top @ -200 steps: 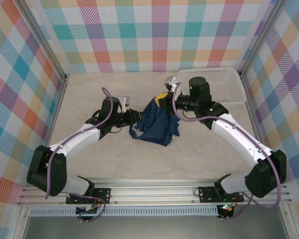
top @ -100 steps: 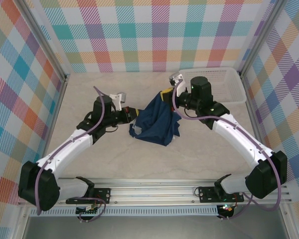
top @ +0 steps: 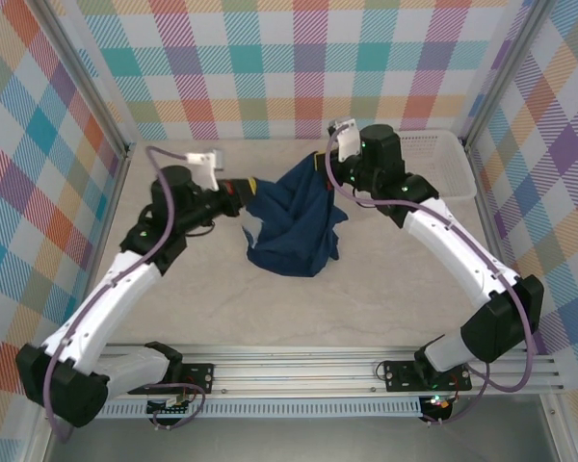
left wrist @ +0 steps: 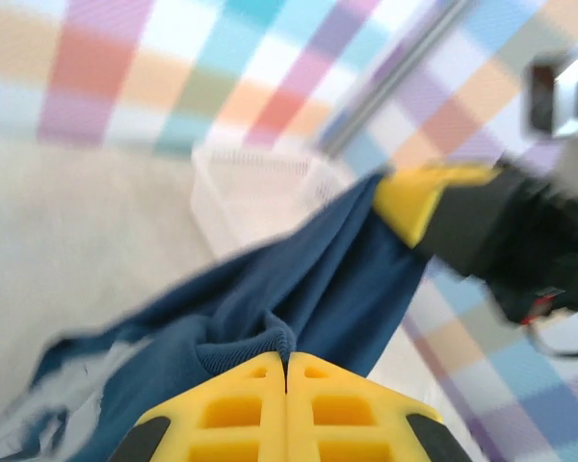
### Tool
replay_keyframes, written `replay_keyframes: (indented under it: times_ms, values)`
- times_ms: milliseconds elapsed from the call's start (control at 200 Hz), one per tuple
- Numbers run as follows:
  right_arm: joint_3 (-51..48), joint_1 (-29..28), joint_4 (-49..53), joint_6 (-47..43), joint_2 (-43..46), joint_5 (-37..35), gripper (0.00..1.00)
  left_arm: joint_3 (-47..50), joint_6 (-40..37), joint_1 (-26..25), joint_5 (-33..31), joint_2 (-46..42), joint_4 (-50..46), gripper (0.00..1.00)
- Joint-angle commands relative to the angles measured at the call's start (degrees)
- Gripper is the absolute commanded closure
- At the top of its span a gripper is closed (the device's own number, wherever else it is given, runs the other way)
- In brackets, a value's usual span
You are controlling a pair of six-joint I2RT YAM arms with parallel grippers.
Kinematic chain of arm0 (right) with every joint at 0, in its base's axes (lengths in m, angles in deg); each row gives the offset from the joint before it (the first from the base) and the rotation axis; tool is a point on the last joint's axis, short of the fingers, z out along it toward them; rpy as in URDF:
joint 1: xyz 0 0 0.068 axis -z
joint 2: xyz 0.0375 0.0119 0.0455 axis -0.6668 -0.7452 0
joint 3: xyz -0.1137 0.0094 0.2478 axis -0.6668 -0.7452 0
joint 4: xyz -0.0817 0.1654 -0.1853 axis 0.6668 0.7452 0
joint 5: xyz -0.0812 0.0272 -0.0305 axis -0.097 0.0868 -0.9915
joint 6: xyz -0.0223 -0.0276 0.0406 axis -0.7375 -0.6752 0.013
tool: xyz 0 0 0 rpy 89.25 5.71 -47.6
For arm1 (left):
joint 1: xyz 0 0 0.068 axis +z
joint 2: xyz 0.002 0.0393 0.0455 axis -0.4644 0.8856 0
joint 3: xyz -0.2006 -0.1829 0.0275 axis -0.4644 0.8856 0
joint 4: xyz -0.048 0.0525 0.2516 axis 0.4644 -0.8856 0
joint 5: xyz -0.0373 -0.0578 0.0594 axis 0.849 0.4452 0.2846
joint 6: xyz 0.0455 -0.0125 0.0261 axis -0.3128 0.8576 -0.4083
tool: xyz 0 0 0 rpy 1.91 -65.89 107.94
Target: Fold the inside-out t-shirt
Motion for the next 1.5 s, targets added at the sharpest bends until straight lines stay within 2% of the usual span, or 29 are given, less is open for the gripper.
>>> replay_keyframes:
  times_ms: [0,210,310,490,625,730,835,910,1020,1110,1185,1275,1410,1495]
  values:
    - [1.68,0.27,3.76,-3.56,1.25,-8.16,1.0,-3.08,-2.27,2.12,-7.28,-5.85,-0.22,1.0]
    - [-6.93,0.27,-0.29,-6.56,4.72,-5.66,1.0,-2.62,-1.89,2.39,-10.43,-7.64,-0.04,1.0]
    - [-10.51,0.27,0.0,-4.8,4.48,-5.95,1.0,-2.66,-1.91,2.39,-7.62,-6.16,0.39,1.0]
    - [-11.52,0.36,6.3,0.45,0.25,-11.34,1.0,-0.36,-0.26,2.39,-0.64,-3.53,3.4,1.0]
    - [-11.2,0.56,9.2,-0.47,-1.88,-16.02,1.0,-0.18,-0.25,2.39,0.26,-3.3,3.06,1.0]
    - [-9.14,0.78,11.22,-1.17,-2.83,-15.39,0.91,1.5,0.93,2.39,3.4,-2.55,4.01,1.0]
    - [-5.63,0.88,16.21,-2.06,-4.02,-14.81,0.77,6.11,3.15,2.31,5.43,-2.23,5.55,1.0]
    - [-6.52,0.88,16.27,-2.45,-2.25,-8.81,0.67,9.42,4.21,2.05,6.16,-2.6,6.27,1.0]
    - [-13.18,0.67,10.71,-0.12,3.05,12.32,0.55,12.83,5.55,1.39,6.85,-3.44,7.41,1.0]
    - [-19.04,-0.98,3.84,4.89,5.93,23.82,0.44,13.94,5.14,0.92,6.74,-4.12,6.68,1.0]
    - [-22.14,-3.67,-0.81,7.98,6.36,26.8,0.39,14.09,4.63,0.82,6.71,-4.43,6.02,1.0]
    - [-22.73,-5.15,-3.73,10.71,4.69,26.19,0.33,14.12,4.26,0.64,7.03,-4.57,5.35,1.0]
    - [-21.1,-6.84,-7.91,13.31,0.53,25.84,0.3,14.28,4.25,0.29,6.83,-4.63,5.28,1.0]
    - [-18.29,-7.8,-8.28,13.67,-3.32,24.29,0.32,14.31,4.06,-0.06,6.9,-4.78,5.26,1.0]
